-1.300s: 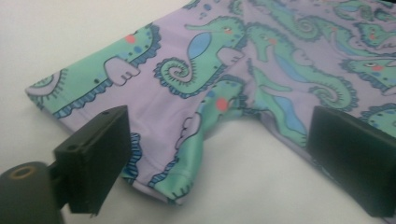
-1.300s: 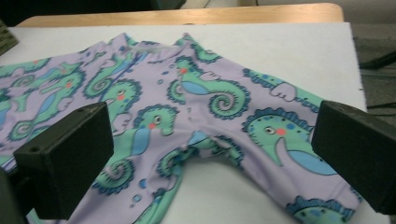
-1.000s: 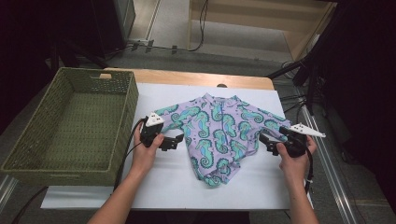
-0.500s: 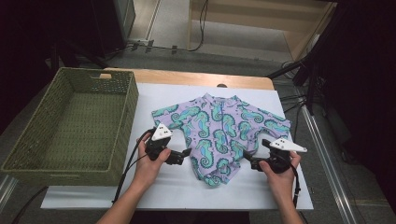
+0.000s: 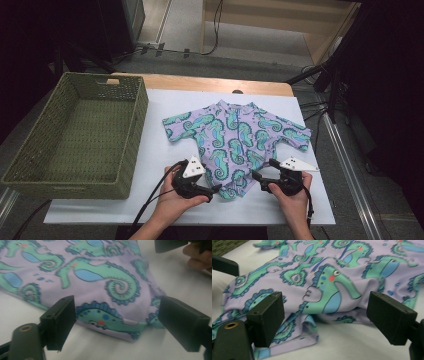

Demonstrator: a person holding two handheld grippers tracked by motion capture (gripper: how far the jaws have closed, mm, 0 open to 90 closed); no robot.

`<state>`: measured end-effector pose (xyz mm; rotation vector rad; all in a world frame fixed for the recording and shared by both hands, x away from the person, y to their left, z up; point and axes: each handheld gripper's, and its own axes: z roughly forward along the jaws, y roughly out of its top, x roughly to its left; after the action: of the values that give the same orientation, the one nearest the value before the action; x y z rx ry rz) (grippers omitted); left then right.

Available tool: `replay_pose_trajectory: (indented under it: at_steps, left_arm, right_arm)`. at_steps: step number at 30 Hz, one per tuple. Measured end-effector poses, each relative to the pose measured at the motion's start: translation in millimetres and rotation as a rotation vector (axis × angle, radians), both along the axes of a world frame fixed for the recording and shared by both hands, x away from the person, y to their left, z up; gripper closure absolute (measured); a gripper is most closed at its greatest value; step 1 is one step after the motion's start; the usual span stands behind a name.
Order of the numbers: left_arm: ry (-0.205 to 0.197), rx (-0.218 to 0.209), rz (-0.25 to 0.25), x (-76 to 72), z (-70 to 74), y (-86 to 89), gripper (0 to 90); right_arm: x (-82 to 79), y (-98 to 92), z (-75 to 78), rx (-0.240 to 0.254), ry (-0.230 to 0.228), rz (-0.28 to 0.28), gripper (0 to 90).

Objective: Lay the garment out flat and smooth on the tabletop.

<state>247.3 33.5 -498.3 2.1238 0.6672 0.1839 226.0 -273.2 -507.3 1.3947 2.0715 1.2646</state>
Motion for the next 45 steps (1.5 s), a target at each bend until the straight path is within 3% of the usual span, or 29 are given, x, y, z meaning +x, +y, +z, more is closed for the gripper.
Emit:
replay_pose_trajectory:
  at_steps: [1, 3, 7, 8, 9, 10, 12, 13, 15, 17, 18, 19, 22, 24, 26, 27, 28, 32, 37, 41, 44, 45]
  left_arm:
    - [0.0, 0.0, 0.0, 0.0, 0.0, 0.0, 19.7]
    - [-0.002, 0.039, -0.003, -2.3, -2.3, -6.2, 23.2]
    - [-0.001, 0.081, 0.023, 0.4, -6.5, -12.0, 51.6]
    - [-0.001, 0.081, 0.023, 0.4, -6.5, -12.0, 59.6]
    - [-0.001, 0.084, 0.023, 1.4, -6.4, -11.6, 59.6]
    - [0.009, 0.077, 0.007, 4.0, -5.8, -10.6, 73.7]
    - [0.01, 0.073, 0.004, 5.2, -5.0, -10.1, 82.8]
    - [0.014, 0.054, 0.004, 7.9, -2.2, -9.0, 84.4]
    - [0.018, 0.031, 0.001, 11.6, 2.7, -7.0, 85.1]
    - [0.021, 0.018, 0.005, 13.7, 5.2, -6.7, 85.3]
    - [0.026, 0.004, 0.004, 16.2, 7.5, -6.6, 85.3]
    - [0.028, -0.018, 0.003, 21.1, 12.4, -7.2, 85.3]
    - [0.022, -0.034, 0.013, 26.4, 16.9, -8.3, 85.3]
    - [0.009, -0.036, 0.024, 32.6, 21.5, -9.0, 85.3]
    - [0.004, -0.046, 0.043, 40.5, 24.9, -9.0, 85.3]
    - [0.001, -0.044, 0.056, 44.9, 25.6, -8.8, 85.2]
    - [0.004, -0.042, 0.073, 53.4, 24.5, -8.3, 85.1]
    - [0.019, -0.019, 0.104, 63.2, 17.0, -5.5, 82.0]
    - [0.03, -0.059, 0.104, 51.5, 19.0, 7.3, 60.0]
    - [0.019, -0.085, 0.089, 36.0, 22.9, 15.9, 55.3]
    - [0.01, -0.087, 0.034, 13.1, 22.6, 20.0, 53.5]
    - [0.01, -0.087, 0.034, 13.1, 22.6, 20.0, 52.0]
  right_arm:
    - [-1.5, 1.8, -0.2, -0.001, 0.006, 0.003, 15.1]
    - [-3.2, 3.7, -0.4, -0.005, 0.006, 0.007, 16.9]
    - [-12.1, 15.3, -2.6, -0.02, 0.03, 0.039, 31.1]
    - [-12.1, 15.3, -2.6, -0.02, 0.03, 0.039, 31.1]
    - [-13.5, 17.9, -3.6, -0.026, 0.032, 0.059, 34.1]
    - [-15.3, 24.4, -6.4, -0.045, 0.048, 0.075, 38.5]
    - [-15.6, 27.9, -8.4, -0.054, 0.057, 0.091, 40.8]
    - [-14.9, 36.6, -12.2, -0.109, 0.084, 0.103, 44.6]
    - [-15.3, 44.4, -13.0, -0.166, 0.091, 0.1, 49.5]
    - [-15.1, 49.6, -13.4, -0.192, 0.093, 0.095, 56.0]
    - [-15.1, 49.6, -13.4, -0.192, 0.093, 0.095, 56.0]
    - [-14.5, 53.0, -13.1, -0.175, 0.099, 0.104, 66.7]
    - [-13.9, 57.6, -12.3, -0.171, 0.097, 0.136, 81.7]
    - [-14.1, 58.3, -11.1, -0.157, 0.091, 0.15, 82.7]
    - [-16.0, 59.6, -6.2, -0.096, 0.075, 0.187, 83.3]
    - [-17.8, 60.0, -2.3, -0.08, 0.054, 0.199, 83.4]
    - [-21.5, 60.0, 6.1, -0.05, 0.005, 0.218, 83.4]
    - [-23.9, 52.6, 16.9, -0.001, -0.063, 0.17, 83.6]
    - [-19.1, 45.0, 16.6, 0.043, -0.075, 0.113, 83.6]
    - [-18.4, 46.1, 17.8, 0.043, -0.085, 0.108, 83.6]
    - [-19.0, 46.4, 20.2, 0.045, -0.101, 0.088, 83.6]
    - [-19.0, 46.4, 20.2, 0.045, -0.101, 0.088, 83.6]
